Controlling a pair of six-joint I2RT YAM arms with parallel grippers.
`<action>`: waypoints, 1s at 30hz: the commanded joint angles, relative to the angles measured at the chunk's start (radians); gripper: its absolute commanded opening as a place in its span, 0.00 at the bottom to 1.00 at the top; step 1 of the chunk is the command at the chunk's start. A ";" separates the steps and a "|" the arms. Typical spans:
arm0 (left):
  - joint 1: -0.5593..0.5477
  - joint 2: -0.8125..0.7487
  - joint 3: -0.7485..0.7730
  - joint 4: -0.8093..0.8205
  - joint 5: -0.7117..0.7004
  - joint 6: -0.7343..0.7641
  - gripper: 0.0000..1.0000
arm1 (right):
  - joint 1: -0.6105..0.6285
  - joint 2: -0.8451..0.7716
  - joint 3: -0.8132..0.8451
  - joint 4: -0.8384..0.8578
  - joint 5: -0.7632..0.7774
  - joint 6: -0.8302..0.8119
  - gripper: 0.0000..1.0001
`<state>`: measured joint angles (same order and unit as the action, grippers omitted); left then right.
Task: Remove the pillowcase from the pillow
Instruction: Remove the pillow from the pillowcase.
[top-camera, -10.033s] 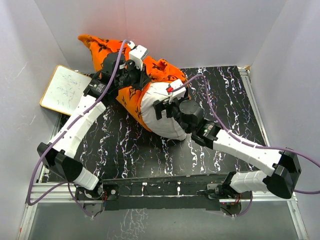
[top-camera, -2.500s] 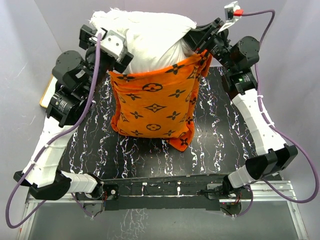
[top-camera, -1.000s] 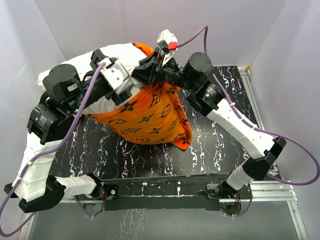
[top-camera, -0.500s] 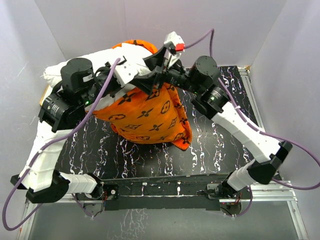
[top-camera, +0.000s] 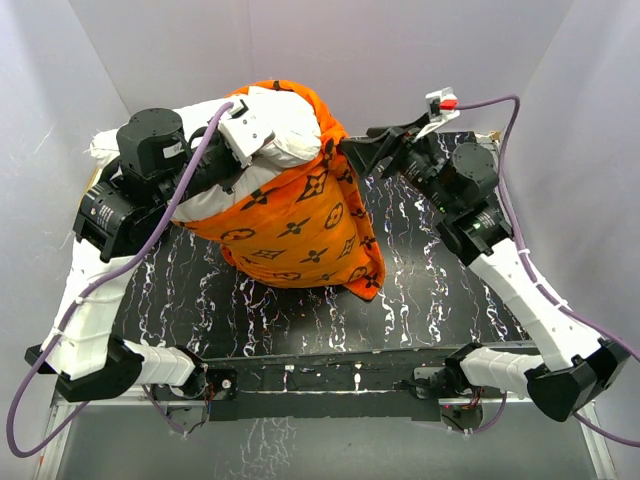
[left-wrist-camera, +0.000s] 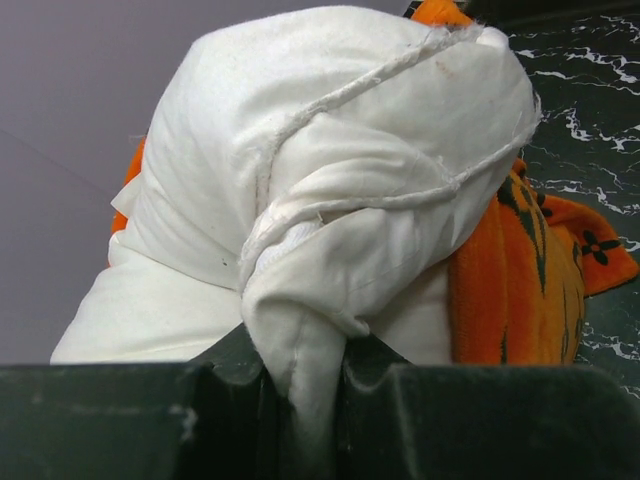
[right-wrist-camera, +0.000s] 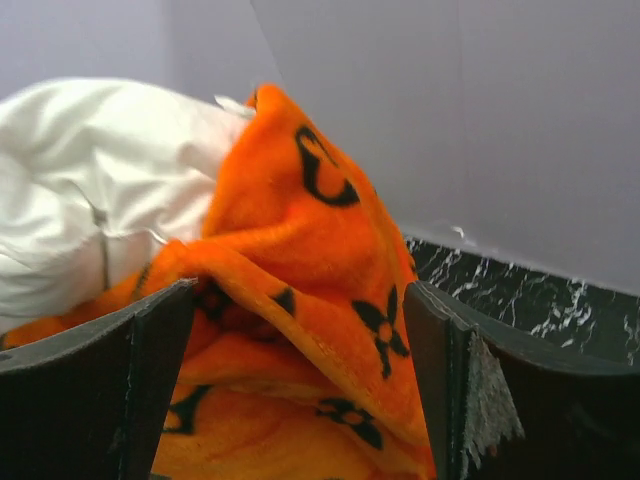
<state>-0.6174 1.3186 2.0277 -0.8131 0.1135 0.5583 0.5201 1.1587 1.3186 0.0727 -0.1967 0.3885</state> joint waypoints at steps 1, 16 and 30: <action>0.001 -0.019 0.020 -0.041 0.023 -0.035 0.00 | -0.007 0.014 -0.044 0.048 -0.094 0.106 0.87; 0.002 -0.065 -0.054 0.004 -0.013 -0.013 0.00 | -0.077 -0.019 -0.077 0.035 -0.180 0.208 0.87; 0.002 -0.068 -0.046 0.024 -0.014 0.005 0.00 | -0.001 0.066 0.034 0.108 -0.281 0.275 0.86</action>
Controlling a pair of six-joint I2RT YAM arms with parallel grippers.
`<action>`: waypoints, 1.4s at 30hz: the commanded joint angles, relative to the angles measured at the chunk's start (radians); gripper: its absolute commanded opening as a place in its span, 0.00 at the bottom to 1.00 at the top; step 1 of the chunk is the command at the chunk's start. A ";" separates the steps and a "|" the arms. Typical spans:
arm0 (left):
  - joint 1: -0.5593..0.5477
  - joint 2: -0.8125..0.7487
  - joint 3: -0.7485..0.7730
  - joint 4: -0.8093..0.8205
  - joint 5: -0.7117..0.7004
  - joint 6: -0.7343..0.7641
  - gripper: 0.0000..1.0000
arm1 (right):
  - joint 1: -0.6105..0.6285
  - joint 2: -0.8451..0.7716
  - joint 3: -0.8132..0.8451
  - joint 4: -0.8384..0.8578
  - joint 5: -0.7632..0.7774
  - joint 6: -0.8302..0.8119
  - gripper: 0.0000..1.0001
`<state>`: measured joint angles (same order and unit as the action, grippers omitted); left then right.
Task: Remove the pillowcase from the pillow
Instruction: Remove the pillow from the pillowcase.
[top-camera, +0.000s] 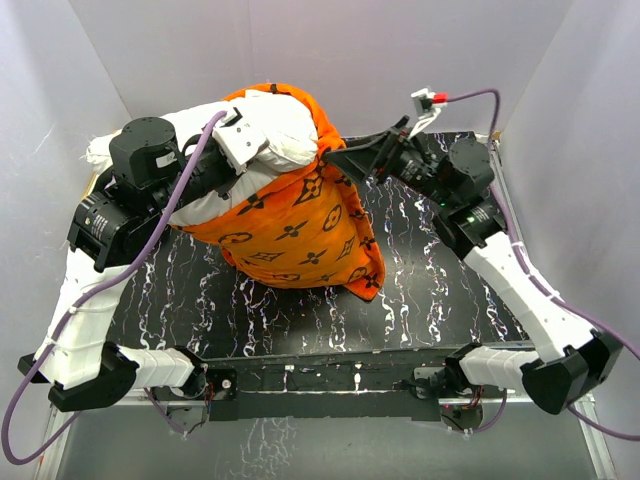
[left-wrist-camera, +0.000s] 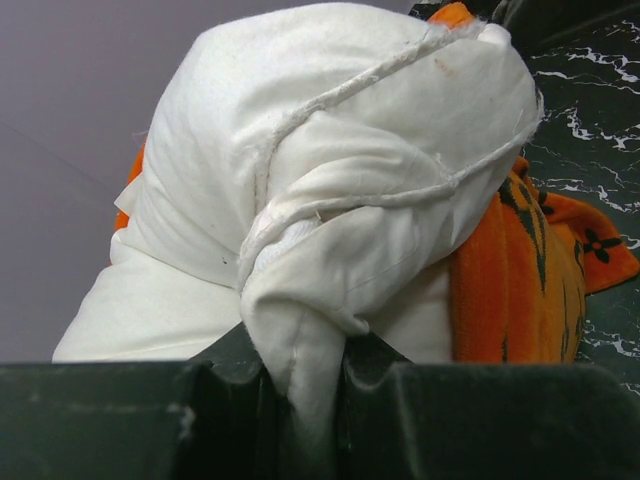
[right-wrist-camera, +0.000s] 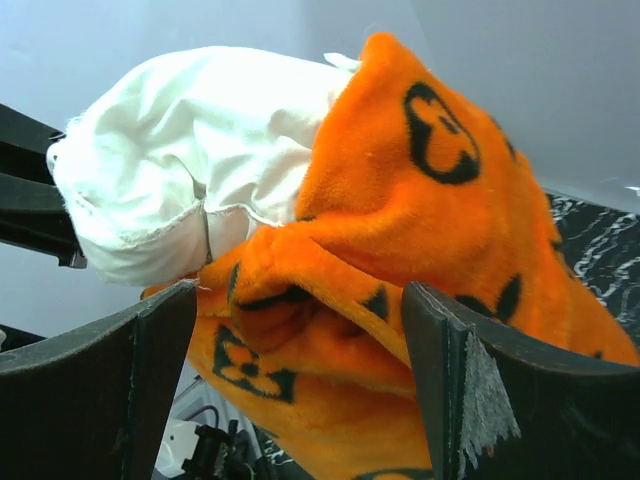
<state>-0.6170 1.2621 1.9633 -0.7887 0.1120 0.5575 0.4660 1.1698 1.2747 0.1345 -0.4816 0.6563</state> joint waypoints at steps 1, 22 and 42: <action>0.002 -0.011 0.022 -0.003 -0.012 0.005 0.00 | 0.066 0.071 0.091 0.033 0.021 -0.003 0.84; 0.002 -0.049 0.104 0.023 -0.075 0.070 0.00 | 0.053 0.016 -0.317 0.063 0.321 -0.020 0.08; 0.002 -0.085 0.077 0.288 -0.253 0.182 0.00 | -0.044 -0.039 -0.757 -0.029 0.379 -0.053 0.08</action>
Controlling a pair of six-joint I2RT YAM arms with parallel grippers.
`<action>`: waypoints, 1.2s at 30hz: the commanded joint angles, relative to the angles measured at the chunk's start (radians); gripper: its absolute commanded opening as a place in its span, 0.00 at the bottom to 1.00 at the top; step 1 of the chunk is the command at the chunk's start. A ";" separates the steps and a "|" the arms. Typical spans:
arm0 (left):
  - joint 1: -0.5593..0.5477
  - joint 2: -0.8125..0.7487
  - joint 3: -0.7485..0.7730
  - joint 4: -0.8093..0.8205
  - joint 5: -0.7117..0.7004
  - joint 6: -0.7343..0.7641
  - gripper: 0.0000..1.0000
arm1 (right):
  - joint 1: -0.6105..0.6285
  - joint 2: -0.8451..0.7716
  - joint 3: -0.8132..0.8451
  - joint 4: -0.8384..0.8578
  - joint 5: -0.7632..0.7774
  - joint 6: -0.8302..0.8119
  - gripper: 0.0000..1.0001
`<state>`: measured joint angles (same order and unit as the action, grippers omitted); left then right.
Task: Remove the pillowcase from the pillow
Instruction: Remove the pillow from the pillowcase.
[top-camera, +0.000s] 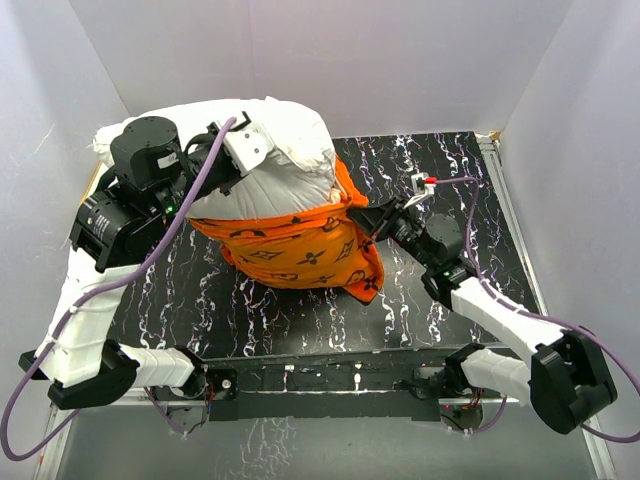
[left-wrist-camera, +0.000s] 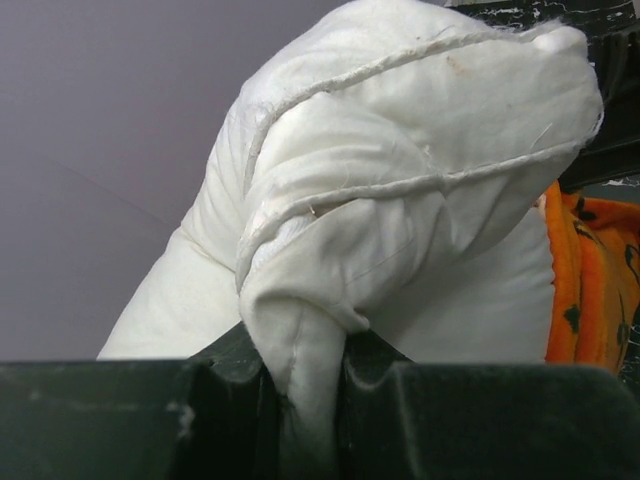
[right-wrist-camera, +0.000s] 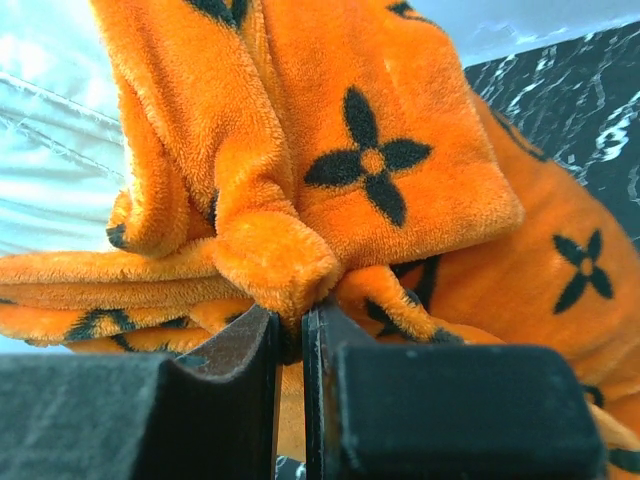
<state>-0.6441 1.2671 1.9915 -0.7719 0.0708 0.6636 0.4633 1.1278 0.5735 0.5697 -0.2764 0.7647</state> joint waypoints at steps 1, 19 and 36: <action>0.029 -0.088 0.049 0.285 -0.214 0.077 0.00 | -0.043 -0.021 -0.018 -0.509 0.194 -0.191 0.08; 0.029 -0.009 0.042 0.069 0.138 -0.197 0.00 | 0.105 0.117 1.001 -0.609 -0.232 -0.728 0.98; 0.028 0.043 0.113 0.010 0.204 -0.240 0.35 | 0.279 0.378 1.185 -0.695 -0.043 -0.910 0.55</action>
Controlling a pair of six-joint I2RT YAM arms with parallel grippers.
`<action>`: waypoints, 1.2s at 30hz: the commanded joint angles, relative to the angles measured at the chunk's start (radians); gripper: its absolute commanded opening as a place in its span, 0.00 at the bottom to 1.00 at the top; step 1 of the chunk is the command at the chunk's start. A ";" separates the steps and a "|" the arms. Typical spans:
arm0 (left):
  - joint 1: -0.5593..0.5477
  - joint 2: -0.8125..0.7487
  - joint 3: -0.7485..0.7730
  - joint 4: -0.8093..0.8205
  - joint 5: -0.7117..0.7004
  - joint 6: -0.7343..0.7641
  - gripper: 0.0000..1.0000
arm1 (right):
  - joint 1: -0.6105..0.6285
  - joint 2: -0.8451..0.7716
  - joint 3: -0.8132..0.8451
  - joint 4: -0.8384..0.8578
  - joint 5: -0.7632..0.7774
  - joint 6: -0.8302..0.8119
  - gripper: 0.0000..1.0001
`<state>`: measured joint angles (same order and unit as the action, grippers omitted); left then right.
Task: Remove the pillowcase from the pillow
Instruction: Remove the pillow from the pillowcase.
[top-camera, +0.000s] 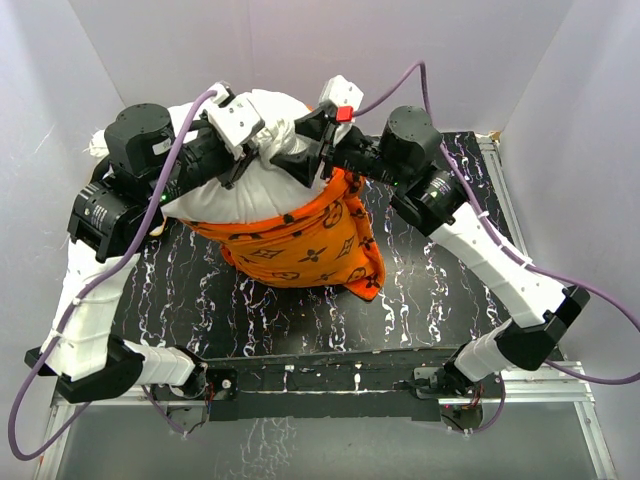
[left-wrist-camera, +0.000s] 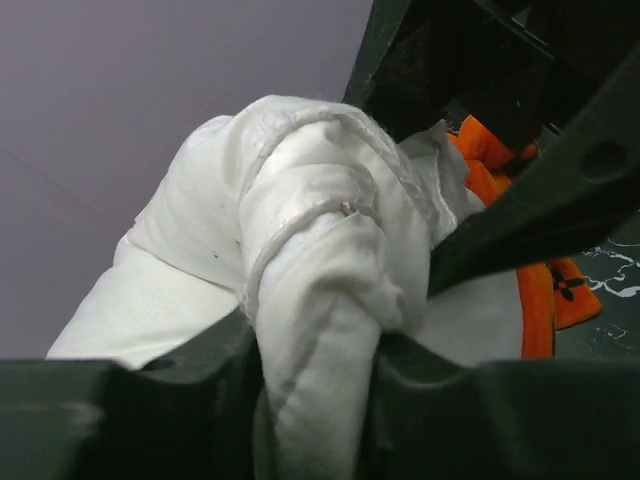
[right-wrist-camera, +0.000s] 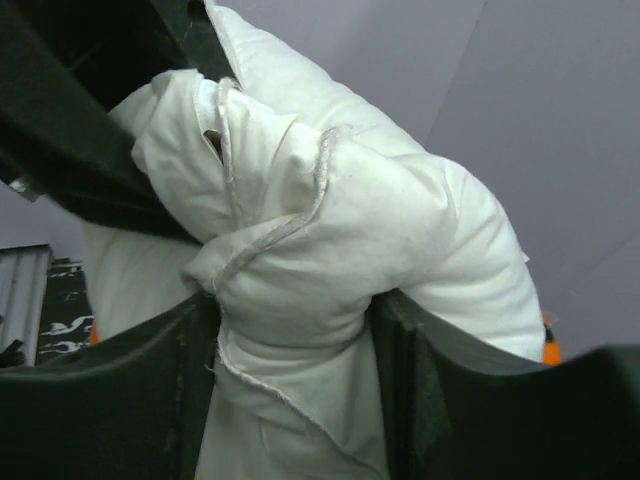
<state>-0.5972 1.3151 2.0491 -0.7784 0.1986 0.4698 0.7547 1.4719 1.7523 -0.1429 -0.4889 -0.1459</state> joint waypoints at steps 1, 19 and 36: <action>-0.018 0.015 0.090 -0.016 0.048 -0.047 0.70 | -0.039 0.027 -0.012 0.029 0.167 0.019 0.43; -0.018 -0.093 -0.056 0.321 -0.553 -0.089 0.97 | -0.349 -0.339 -0.619 0.208 0.100 0.003 0.08; -0.018 -0.107 -0.083 0.263 -0.535 -0.266 0.97 | -0.374 -0.434 -0.712 0.181 0.139 -0.026 0.08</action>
<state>-0.6178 1.1568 1.9453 -0.4469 -0.3294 0.3214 0.3817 1.0424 1.0744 0.1585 -0.3573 -0.1581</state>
